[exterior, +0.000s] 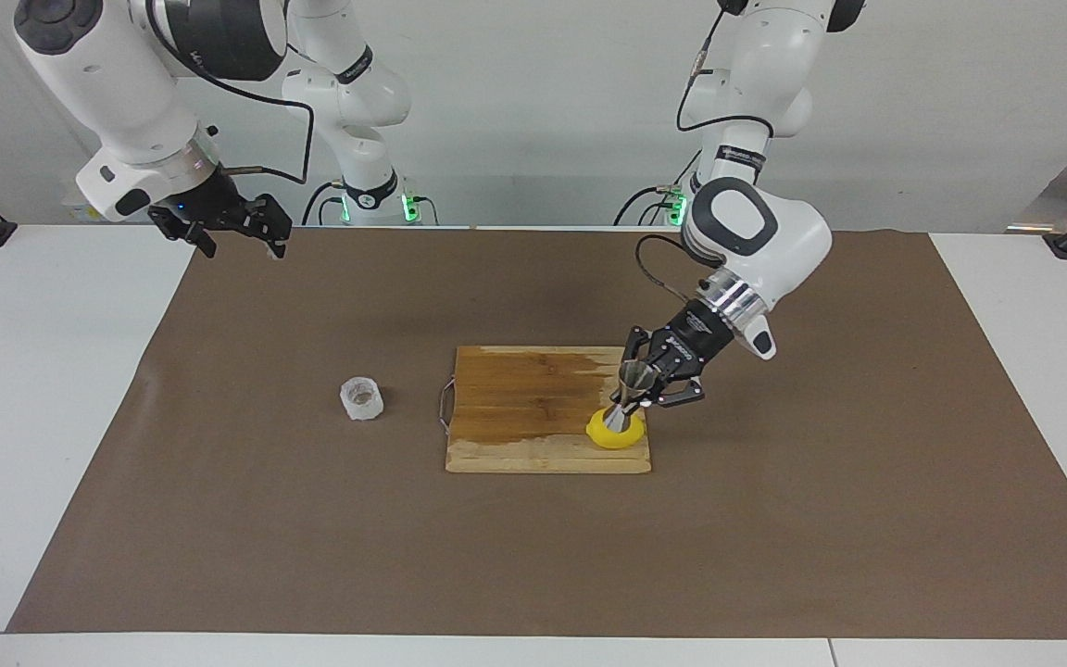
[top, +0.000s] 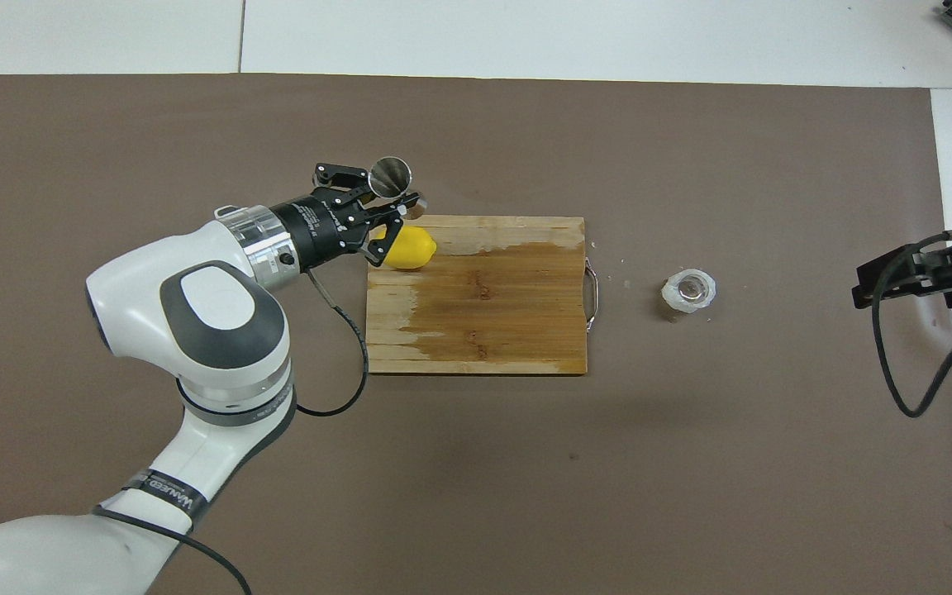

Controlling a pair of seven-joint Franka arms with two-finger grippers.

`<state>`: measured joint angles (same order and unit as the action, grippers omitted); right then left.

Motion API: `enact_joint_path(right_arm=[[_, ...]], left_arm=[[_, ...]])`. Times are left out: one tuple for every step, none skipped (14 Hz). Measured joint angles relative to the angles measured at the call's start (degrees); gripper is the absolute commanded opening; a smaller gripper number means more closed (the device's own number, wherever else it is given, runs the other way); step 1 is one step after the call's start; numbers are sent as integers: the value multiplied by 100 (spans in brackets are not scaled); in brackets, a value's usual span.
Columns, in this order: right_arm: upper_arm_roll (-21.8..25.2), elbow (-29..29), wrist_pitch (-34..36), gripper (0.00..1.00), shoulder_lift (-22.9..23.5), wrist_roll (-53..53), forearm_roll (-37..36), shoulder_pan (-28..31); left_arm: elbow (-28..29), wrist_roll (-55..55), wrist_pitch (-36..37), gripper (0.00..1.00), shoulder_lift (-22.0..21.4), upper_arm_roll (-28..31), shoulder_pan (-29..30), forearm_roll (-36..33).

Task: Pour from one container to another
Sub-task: 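Carry the metal cup with the left gripper over the cutting board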

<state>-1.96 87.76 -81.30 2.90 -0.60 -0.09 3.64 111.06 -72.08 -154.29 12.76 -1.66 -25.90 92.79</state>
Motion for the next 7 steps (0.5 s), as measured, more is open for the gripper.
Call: enact_joint_path(right_arm=[[0,0,0,100,0,0,0,0],[0,0,0,100,0,0,0,0],[0,0,0,100,0,0,0,0],[0,0,0,100,0,0,0,0],[0,0,0,100,0,0,0,0],[0,0,0,100,0,0,0,0],[0,0,0,100,0,0,0,0]], left_arm=[[10,0,-129,0,4,2,-84,155],[25,0,-166,0,7,1,-119,244],[46,-1,-225,0,18,4,-164,353],[65,-1,-301,0,43,8,-234,473],[79,-1,-406,0,89,6,-355,587],[87,0,-503,0,137,3,-481,691],[98,8,-591,0,192,2,-615,789]])
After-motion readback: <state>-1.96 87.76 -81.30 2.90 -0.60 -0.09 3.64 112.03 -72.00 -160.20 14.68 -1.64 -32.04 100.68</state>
